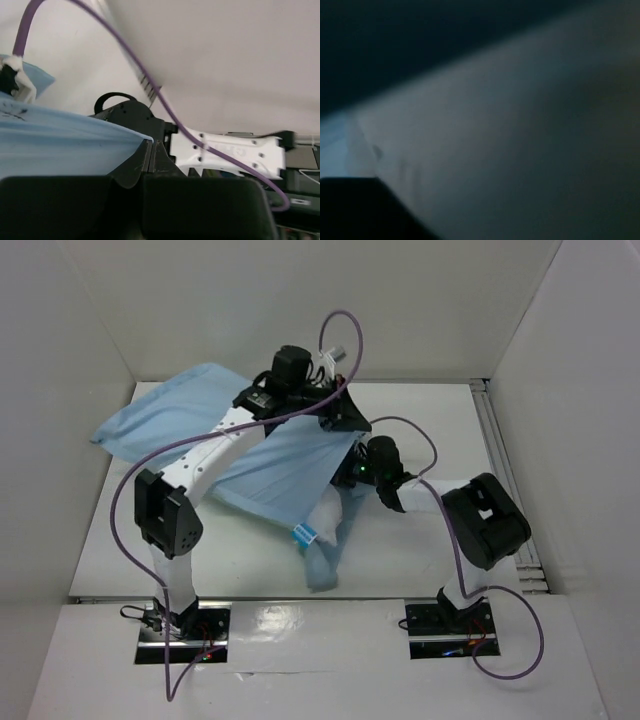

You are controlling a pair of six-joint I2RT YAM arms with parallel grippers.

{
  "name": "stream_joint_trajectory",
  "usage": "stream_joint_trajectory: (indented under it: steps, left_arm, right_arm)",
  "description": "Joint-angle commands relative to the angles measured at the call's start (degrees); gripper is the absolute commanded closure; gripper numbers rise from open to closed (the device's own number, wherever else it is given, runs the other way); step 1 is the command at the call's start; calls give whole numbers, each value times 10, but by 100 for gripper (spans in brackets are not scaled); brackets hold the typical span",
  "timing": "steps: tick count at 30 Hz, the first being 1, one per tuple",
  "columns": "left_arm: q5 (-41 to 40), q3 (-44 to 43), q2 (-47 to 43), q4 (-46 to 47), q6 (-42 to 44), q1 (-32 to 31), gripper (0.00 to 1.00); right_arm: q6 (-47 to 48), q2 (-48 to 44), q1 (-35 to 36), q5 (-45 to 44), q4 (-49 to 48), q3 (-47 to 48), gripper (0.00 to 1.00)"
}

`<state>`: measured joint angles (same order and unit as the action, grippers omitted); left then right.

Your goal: Put the pillow into the pillowcase

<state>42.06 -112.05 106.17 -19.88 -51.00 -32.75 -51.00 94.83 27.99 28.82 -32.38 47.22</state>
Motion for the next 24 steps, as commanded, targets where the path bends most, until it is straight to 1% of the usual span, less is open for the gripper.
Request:
stream_joint_trajectory:
  steps: [1, 2, 8, 12, 15, 16, 17, 18, 19, 20, 21, 22, 23, 24]
  left_arm:
    - [108, 2, -29, 179, -69, -56, 100]
    - [99, 20, -40, 179, -69, -56, 100]
    - [81, 20, -56, 140, -47, -45, 100]
    - [50, 25, -56, 111, -36, -28, 100]
    - [10, 3, -56, 52, -9, -9, 100]
    - [-8, -19, -50, 12, 12, 3, 98]
    - [-8, -32, -50, -7, 22, 9, 88]
    - [-15, -43, -42, -23, 31, 15, 78]
    - [-15, -61, -37, -37, 47, 22, 67]
    - [-21, -68, -37, -58, 56, 32, 59]
    - [-26, -74, -37, -69, 64, 32, 51]
    - [-44, -89, -37, -82, 85, 37, 37]
    - [-58, -98, -37, -98, 99, 37, 28]
    - [-70, -108, -37, -136, 112, 37, 25]
  right_arm:
    - [-52, 11, 22, -18, -74, -24, 100]
    - [-58, 11, 22, -29, -74, -29, 100]
    - [-58, -41, 22, -125, -67, -58, 100]
    - [-58, -75, 22, -180, -61, -71, 100]
    - [-45, -75, 17, -180, -44, -43, 100]
    - [-20, -67, 10, -168, -27, -5, 100]
    - [-8, -62, 5, -143, 22, 15, 82]
    - [5, -54, 5, -138, 52, 34, 68]
    - [33, -54, 5, -138, 85, 51, 55]
    - [46, -61, 5, -133, 134, 70, 45]
    - [56, -68, 5, -133, 157, 75, 26]
    - [73, -75, -1, -133, 183, 81, 22]
    - [83, -92, -10, -127, 230, 88, 18]
    - [92, -104, -15, -127, 254, 94, 15]
